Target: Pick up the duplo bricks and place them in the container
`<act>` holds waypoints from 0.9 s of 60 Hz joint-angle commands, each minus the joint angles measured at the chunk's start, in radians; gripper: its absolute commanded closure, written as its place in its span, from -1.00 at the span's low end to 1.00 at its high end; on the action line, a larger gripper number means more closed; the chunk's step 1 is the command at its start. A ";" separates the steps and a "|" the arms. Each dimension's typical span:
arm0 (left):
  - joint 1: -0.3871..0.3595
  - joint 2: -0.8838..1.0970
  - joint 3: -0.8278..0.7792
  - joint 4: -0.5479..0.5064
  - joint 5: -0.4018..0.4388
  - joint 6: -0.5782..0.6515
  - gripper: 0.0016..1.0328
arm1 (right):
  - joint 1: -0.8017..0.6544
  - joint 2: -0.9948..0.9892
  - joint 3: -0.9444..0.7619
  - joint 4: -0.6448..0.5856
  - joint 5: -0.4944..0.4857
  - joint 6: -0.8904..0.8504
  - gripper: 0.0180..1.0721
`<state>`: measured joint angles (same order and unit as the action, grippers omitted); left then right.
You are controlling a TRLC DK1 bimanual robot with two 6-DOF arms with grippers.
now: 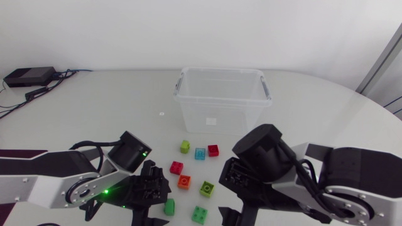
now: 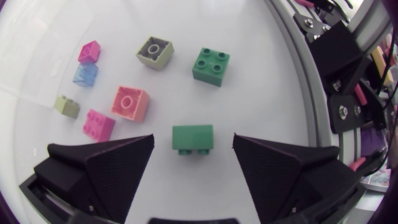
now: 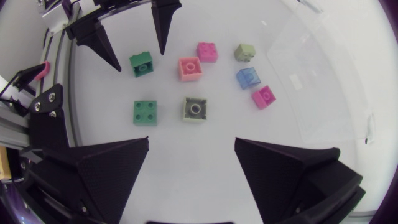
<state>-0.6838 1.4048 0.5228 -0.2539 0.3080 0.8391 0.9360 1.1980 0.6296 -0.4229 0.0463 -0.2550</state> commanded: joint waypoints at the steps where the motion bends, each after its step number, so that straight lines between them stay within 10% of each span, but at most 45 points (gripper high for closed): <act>1: -0.016 0.034 0.022 0.004 0.022 0.015 -0.44 | 0.014 0.021 0.016 -0.020 -0.008 0.011 -0.90; 6: -0.014 0.060 0.028 0.007 0.052 0.025 -0.02 | 0.015 0.029 0.019 -0.020 -0.031 0.011 -0.90; 27: 0.024 0.155 0.103 -0.059 0.112 0.040 0.41 | 0.076 0.184 0.081 -0.004 -0.066 0.008 -0.90; 54: 0.245 -0.101 0.167 -0.226 0.212 0.077 0.44 | 0.099 0.379 0.211 -0.033 -0.046 0.026 -0.81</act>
<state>-0.4599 1.3544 0.6548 -0.4477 0.4976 0.8917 1.0214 1.5345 0.7990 -0.4328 -0.0029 -0.2504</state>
